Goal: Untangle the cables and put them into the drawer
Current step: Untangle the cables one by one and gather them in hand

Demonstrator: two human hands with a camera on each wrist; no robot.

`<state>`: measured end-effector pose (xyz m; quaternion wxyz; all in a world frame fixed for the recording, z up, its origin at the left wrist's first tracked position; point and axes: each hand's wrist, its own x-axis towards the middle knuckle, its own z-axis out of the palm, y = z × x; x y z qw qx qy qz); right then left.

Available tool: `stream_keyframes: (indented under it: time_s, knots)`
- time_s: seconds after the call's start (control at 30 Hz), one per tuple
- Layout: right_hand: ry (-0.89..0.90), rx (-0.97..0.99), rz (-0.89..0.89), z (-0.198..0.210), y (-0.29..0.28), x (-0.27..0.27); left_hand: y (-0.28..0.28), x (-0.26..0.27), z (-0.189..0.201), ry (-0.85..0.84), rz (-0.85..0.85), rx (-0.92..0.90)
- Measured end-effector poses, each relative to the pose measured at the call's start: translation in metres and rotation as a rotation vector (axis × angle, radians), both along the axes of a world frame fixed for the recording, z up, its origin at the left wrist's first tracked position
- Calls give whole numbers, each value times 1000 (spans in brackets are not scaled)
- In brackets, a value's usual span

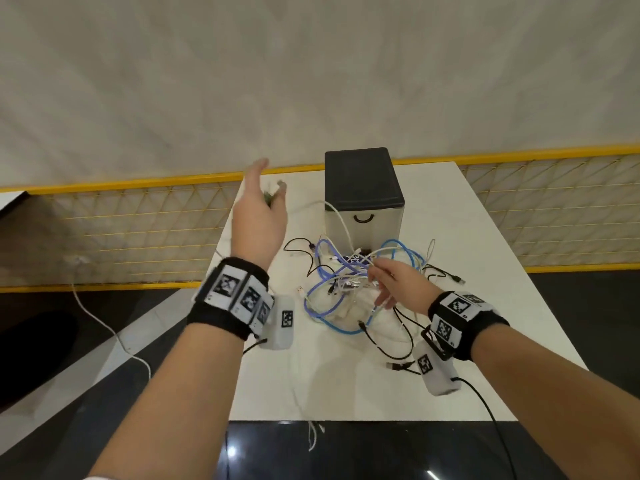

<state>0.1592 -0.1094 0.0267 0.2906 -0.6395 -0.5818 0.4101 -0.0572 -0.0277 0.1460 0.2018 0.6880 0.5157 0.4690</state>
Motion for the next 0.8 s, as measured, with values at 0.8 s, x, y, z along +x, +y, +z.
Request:
stream_keyframes:
  time_s: [0.8]
  knots:
    - [-133, 343, 68, 54, 23, -20, -27, 17, -25, 113, -279, -57]
